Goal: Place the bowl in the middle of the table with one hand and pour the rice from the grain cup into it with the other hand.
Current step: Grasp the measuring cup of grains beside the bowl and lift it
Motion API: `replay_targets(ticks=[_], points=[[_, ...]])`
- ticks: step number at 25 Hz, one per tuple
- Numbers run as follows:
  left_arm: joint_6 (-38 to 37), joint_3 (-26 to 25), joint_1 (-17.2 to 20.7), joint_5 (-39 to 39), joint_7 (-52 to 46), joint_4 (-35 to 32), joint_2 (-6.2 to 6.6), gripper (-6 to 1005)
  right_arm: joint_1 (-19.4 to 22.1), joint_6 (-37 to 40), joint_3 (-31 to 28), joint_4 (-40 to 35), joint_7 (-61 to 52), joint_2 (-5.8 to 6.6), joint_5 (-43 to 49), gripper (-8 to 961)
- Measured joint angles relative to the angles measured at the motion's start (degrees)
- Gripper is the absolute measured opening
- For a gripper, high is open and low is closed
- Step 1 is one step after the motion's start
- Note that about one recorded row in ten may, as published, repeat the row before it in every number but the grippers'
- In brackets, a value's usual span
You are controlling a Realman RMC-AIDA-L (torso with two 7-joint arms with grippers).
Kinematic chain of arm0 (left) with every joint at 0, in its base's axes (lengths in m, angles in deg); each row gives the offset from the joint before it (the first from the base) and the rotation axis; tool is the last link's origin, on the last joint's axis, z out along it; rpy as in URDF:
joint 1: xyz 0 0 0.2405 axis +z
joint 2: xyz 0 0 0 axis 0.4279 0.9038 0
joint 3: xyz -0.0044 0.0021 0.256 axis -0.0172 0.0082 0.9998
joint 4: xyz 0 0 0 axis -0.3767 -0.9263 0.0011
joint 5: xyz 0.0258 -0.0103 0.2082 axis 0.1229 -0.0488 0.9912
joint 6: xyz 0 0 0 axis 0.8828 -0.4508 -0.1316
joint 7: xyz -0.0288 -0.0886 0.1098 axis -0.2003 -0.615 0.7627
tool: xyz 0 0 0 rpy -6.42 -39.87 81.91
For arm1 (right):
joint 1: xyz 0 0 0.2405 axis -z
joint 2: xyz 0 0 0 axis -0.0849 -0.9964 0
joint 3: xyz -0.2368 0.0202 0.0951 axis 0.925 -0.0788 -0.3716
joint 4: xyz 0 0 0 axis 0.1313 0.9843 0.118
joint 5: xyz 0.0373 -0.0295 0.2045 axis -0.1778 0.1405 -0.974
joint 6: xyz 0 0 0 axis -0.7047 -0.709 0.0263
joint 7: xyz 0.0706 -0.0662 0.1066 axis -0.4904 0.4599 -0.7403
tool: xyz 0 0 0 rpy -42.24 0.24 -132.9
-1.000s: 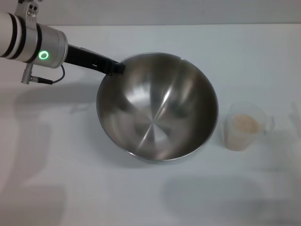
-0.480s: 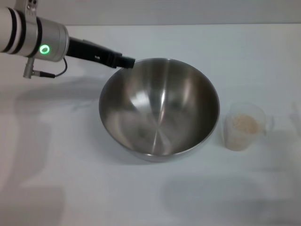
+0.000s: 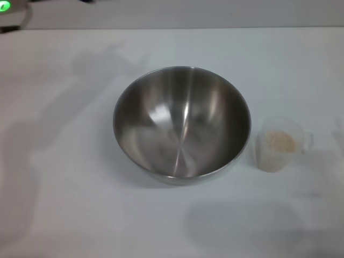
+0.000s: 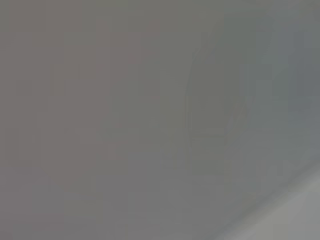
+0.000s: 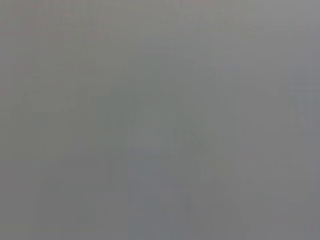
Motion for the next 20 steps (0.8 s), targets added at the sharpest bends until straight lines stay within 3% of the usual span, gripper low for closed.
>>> replay_targets(ticks=[1,5,8,11,14,16,19,20], points=[[-5.32,2.54,2.89,0.21,0.6,2.79,0.03,794,0.07,0.09,0.01,0.0,0.0,0.0,0.0,839],[-33.43,16.96,17.07,0.58,6.34,11.36,0.1,798,0.22,0.22,0.09,-0.01,0.0,0.0,0.0,839],[-54.88,26.57,23.6,0.93,10.28,10.16,0.24,801,0.34,0.36,0.42,-0.01,0.0,0.0,0.28,839],[-78.15,36.11,27.93,2.41,11.07,3.7,0.32,801,0.86,1.43,2.32,-0.06,0.06,0.05,0.43,839],[-94.18,42.35,30.36,6.03,6.52,-4.86,0.36,800,2.01,4.0,5.97,-1.39,0.42,0.08,0.46,838],[-103.66,44.79,30.93,9.51,0.69,-11.6,0.26,800,3.05,5.14,8.07,-2.46,0.54,-0.03,0.49,838],[-121.2,47.72,30.02,13.29,-12.93,-26.97,0.02,799,4.88,5.45,10.2,-2.86,0.55,0.05,0.51,838],[-123.62,47.99,29.53,13.26,-15.58,-30.27,0.03,798,5.5,5.45,10.73,-3.02,0.56,0.07,0.52,838]])
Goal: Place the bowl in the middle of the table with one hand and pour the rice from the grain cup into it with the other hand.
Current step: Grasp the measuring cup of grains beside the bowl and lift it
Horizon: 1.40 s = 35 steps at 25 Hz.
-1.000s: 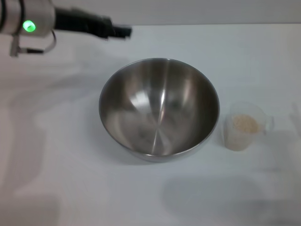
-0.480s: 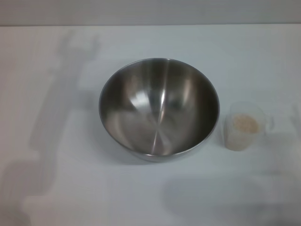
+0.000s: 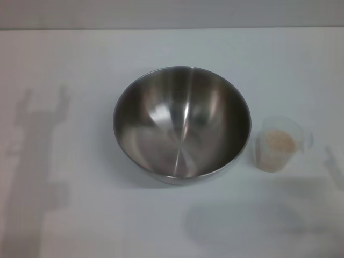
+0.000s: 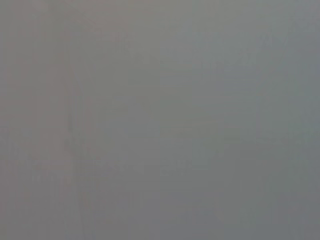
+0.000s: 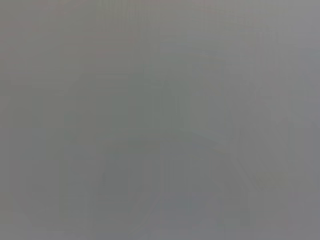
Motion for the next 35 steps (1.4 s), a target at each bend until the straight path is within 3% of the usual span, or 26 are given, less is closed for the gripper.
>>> replay_targets(ticks=[5,11,23,35], points=[[-9.0,0.18,-3.75,-0.54,-15.9,-18.4,-0.23,797,2.23,-2.31,0.89,-0.67,0.02,-0.1,0.01,838],[-12.74,-0.85,-4.88,-0.91,-26.93,-27.16,-0.23,795,2.35,-6.67,1.07,-0.41,0.05,-0.19,0.01,839],[-15.41,-0.91,-4.96,-0.96,-27.71,-28.54,-0.27,795,-0.89,-15.73,3.51,0.12,0.06,-0.21,0.1,838],[-15.75,-0.88,-5.18,-0.95,-27.74,-28.17,-0.17,795,-2.95,-19.42,4.08,0.71,0.06,-0.16,0.1,838]])
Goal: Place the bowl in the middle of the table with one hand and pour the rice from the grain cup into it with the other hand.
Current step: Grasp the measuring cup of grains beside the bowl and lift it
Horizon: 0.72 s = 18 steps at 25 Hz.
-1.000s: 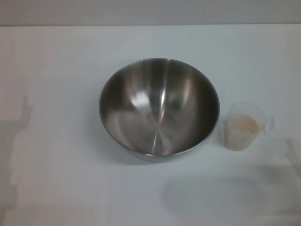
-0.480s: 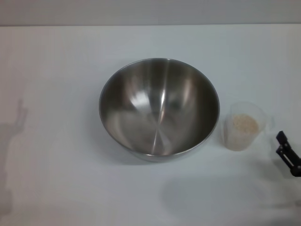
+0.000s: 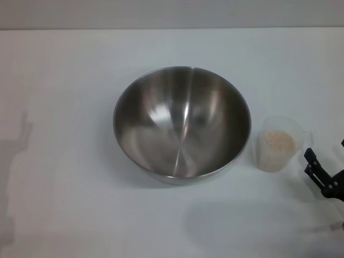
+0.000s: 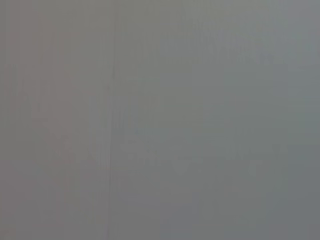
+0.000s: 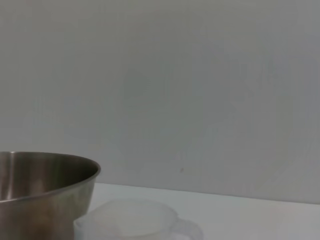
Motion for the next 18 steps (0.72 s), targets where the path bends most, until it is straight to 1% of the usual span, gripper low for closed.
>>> replay_targets(ticks=[18], points=[[-2.31,0.0,0.76,-0.01,-0.07,-0.55,0.0,795,-1.72,-2.54,-0.41,0.02,0.0,0.07,-0.31,839]])
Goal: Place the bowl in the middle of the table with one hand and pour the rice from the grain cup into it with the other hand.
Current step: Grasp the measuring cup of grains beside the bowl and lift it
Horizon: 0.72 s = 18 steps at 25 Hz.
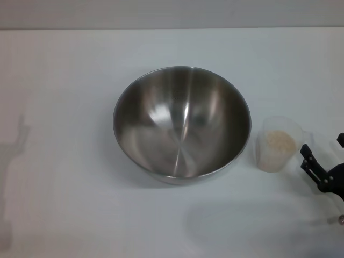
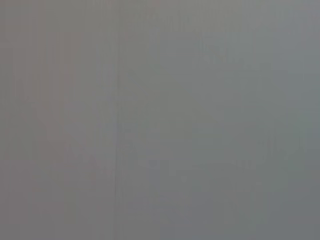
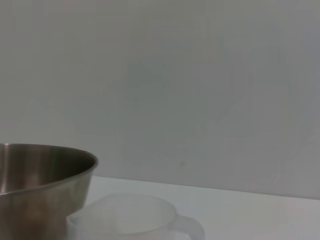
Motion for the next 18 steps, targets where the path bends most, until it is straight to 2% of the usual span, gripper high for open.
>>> replay_targets(ticks=[18], points=[[-0.47,0.0,0.42,0.0,0.0,-0.61,-0.09,796,-1.52,-1.13,-0.39,-0.1,-0.07,0.13,-0.22,838]])
